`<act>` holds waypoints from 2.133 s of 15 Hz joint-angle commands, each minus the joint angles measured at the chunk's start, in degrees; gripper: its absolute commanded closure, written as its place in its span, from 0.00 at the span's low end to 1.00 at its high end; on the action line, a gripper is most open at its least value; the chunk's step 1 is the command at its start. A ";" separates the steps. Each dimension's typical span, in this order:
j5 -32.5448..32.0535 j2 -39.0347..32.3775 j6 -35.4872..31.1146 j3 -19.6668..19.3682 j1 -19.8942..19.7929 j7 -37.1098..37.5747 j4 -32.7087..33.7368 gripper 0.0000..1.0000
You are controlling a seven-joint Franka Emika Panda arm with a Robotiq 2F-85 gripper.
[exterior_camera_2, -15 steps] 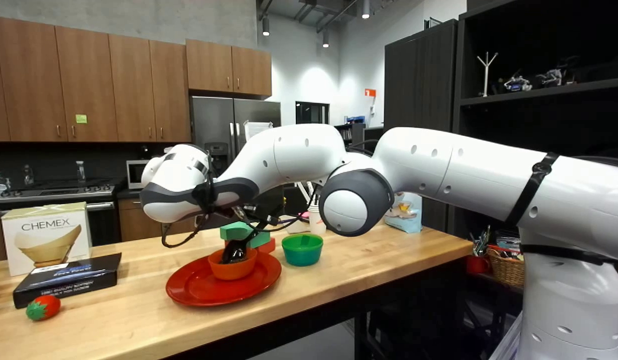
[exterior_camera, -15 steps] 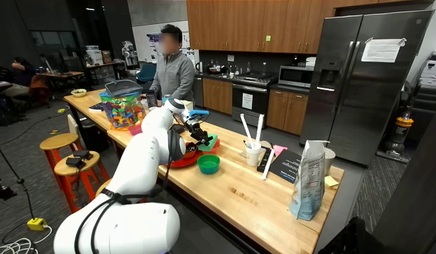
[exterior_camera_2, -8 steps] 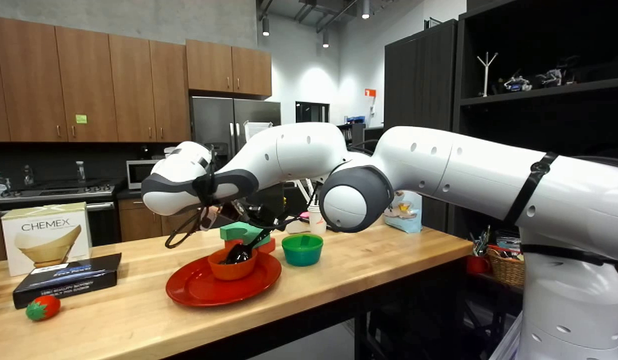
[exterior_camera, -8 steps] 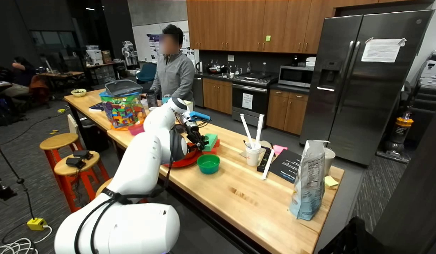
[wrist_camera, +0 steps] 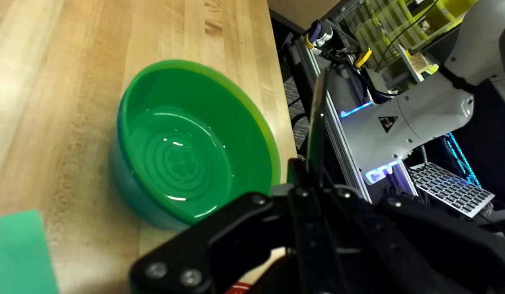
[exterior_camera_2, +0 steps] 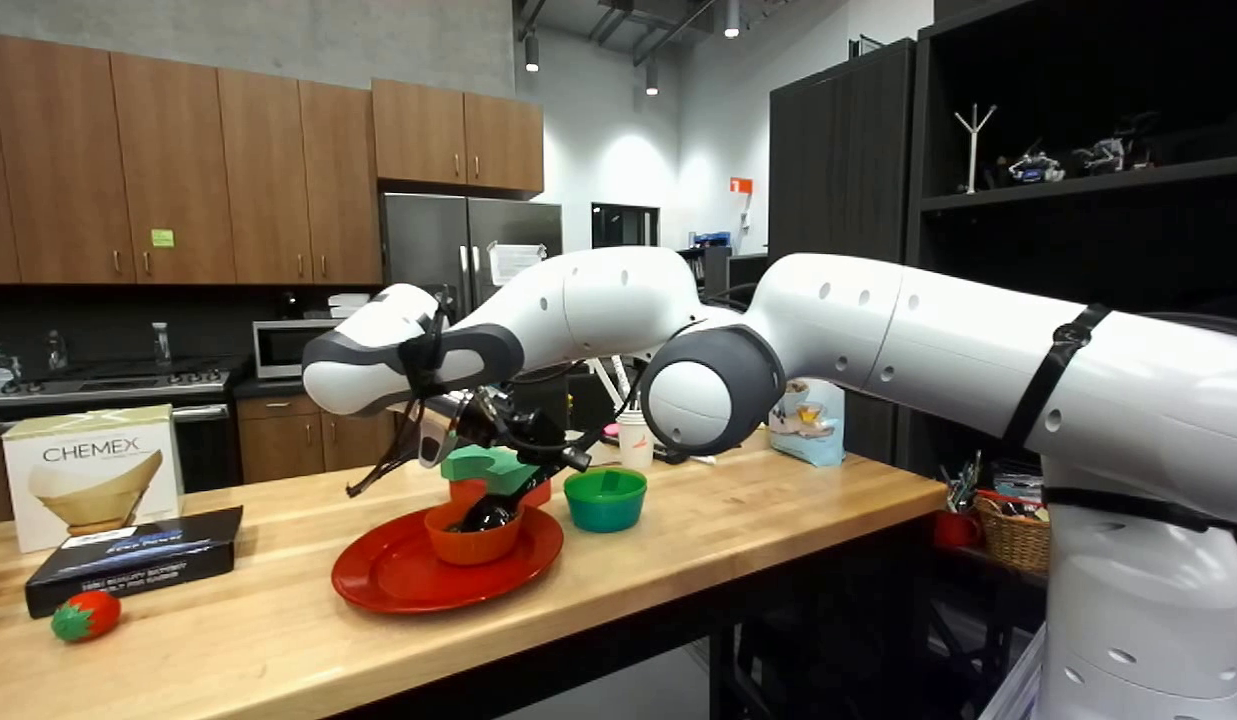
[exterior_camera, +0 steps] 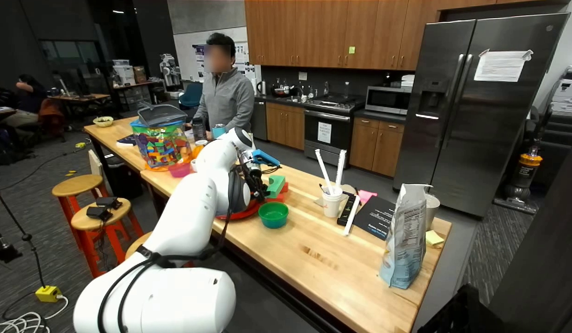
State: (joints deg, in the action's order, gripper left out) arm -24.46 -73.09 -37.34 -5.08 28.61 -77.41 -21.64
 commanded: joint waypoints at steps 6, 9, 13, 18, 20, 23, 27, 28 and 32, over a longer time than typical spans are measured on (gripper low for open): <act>7.19 2.04 -1.13 3.54 -3.72 11.38 -0.88 0.99; 2.39 2.76 -3.24 1.20 -2.03 9.61 -1.80 0.99; -0.84 3.70 -5.81 0.05 -1.13 9.22 -1.85 0.99; -3.72 4.65 -9.52 -1.37 1.10 8.55 -1.82 0.99; -4.41 4.56 -10.28 -1.93 1.79 8.13 -1.72 0.99; -5.63 3.69 -11.08 -2.91 2.67 7.20 -0.98 0.99; -8.83 2.42 -12.15 -4.78 4.02 4.52 -0.17 0.99; -9.71 2.09 -12.36 -5.09 4.26 3.82 0.11 0.99; -12.21 1.35 -13.20 -5.62 4.82 1.64 -0.25 0.99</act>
State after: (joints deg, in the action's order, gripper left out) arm -34.86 -71.16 -49.74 -9.39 32.90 -73.47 -21.86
